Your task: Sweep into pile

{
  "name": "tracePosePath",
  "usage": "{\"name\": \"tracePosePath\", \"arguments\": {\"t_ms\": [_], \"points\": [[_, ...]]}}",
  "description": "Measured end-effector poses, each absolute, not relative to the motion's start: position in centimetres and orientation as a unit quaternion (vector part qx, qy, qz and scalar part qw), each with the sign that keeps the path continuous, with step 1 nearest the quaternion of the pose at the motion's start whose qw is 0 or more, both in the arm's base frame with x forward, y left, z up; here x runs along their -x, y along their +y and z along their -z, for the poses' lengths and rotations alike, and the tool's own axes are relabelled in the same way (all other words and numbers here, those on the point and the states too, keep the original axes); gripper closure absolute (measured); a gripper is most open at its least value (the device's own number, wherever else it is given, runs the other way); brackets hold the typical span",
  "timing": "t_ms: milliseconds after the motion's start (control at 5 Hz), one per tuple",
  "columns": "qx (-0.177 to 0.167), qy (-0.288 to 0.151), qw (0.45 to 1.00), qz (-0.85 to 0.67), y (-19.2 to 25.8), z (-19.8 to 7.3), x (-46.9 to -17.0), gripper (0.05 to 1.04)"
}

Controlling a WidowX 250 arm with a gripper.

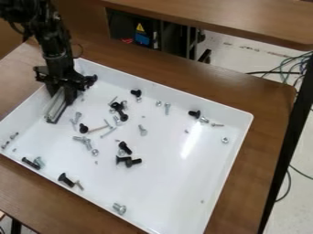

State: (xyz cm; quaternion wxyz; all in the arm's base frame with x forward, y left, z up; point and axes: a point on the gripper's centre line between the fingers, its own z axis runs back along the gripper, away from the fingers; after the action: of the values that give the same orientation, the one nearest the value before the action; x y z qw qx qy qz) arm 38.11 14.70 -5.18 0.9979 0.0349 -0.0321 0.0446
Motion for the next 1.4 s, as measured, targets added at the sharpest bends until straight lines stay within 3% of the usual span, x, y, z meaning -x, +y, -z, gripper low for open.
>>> {"name": "tracePosePath", "arguments": {"t_ms": [200,400,600,800,1400], "points": [[-0.031,-0.042,0.998,0.020,12.9,5.3,-39.4,0.726],[0.006,-0.059,0.997,0.057,11.3,5.5,-39.7,0.726],[0.016,-0.078,0.992,0.095,8.6,5.8,-40.3,0.726],[0.020,-0.078,0.992,0.101,7.2,5.6,-39.7,0.726],[0.036,-0.059,0.994,0.087,-3.7,5.3,-37.7,0.726]]}}
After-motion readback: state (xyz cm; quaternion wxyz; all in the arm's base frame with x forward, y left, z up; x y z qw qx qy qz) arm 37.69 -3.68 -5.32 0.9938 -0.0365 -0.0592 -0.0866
